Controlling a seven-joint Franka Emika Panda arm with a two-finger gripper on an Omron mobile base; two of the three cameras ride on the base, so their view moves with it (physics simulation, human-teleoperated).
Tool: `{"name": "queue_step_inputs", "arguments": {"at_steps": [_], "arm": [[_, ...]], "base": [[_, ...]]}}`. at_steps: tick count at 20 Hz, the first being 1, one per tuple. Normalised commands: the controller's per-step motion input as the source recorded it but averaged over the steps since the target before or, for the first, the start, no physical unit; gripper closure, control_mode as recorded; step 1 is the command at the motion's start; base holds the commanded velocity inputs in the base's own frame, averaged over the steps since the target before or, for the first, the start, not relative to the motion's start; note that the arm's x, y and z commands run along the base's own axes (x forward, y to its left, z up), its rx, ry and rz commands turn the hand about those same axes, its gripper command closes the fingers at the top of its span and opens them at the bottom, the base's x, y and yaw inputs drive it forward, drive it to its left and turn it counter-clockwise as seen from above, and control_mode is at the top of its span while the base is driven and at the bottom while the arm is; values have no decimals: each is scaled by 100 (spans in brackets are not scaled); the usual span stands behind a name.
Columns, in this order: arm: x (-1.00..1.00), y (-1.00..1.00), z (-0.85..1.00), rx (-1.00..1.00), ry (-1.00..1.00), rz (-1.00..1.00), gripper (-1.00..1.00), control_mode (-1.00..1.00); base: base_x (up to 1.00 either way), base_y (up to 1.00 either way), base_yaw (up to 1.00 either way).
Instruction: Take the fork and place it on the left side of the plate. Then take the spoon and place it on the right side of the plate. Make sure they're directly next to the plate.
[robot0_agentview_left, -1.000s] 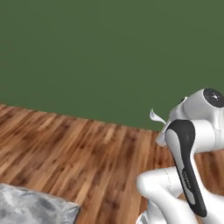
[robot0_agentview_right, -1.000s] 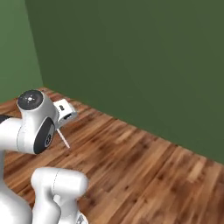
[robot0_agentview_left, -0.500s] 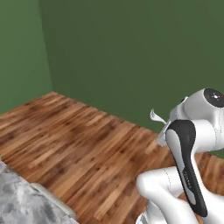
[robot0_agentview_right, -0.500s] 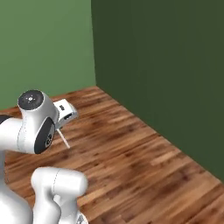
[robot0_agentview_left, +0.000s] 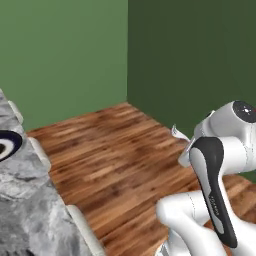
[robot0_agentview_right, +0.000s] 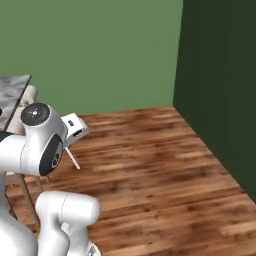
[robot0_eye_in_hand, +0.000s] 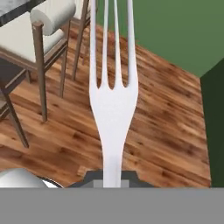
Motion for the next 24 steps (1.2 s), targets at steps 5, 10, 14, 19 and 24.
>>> {"name": "queue_step_inputs", "arguments": {"at_steps": [5,10,14,19,24], "arm": [[0,0,0,0,0,0,100,100],[0,0,0,0,0,0,100,100],[0,0,0,0,0,0,100,100],[0,0,0,0,0,0,100,100],[0,0,0,0,0,0,100,100]], "base": [[66,-3,57],[69,-5,57],[73,-13,54],[64,-15,54],[33,-5,61]]}}
